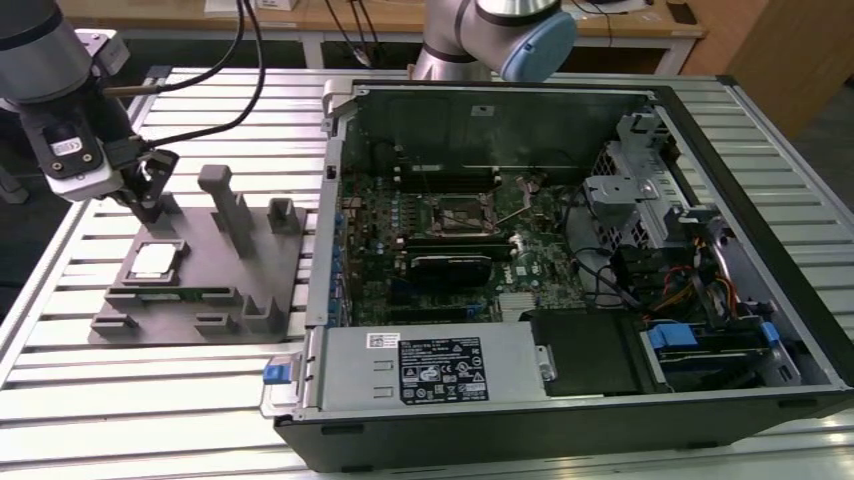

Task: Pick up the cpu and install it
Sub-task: 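Pick up the cpu and move it towards the insertion slot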

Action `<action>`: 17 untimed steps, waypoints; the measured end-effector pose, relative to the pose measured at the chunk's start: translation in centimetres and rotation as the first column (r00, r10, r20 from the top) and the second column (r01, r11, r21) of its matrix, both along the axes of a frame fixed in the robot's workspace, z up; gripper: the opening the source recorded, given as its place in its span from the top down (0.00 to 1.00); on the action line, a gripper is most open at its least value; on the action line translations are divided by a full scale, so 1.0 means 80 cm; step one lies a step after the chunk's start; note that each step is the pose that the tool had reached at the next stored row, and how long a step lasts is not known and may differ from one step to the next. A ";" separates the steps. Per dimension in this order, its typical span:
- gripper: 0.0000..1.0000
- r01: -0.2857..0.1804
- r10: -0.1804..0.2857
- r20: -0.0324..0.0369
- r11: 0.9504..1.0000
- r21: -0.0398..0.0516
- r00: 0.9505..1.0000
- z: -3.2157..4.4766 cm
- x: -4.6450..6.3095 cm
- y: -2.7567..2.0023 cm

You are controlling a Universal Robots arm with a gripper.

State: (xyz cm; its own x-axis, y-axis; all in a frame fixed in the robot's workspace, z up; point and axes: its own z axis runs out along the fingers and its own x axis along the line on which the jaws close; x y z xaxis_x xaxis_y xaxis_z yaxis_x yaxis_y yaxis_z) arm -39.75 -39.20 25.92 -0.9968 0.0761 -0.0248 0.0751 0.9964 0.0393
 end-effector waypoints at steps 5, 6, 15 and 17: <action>0.89 0.000 0.000 0.000 1.000 0.000 1.000 -0.0046 -0.001 0.0000; 0.89 0.000 0.000 0.000 1.000 -0.001 1.000 -0.0055 -0.002 0.0000; 0.89 0.000 0.000 0.000 1.000 -0.001 1.000 -0.0125 -0.003 -0.0003; 0.89 0.000 0.000 0.000 1.000 -0.001 1.000 -0.0140 -0.003 -0.0009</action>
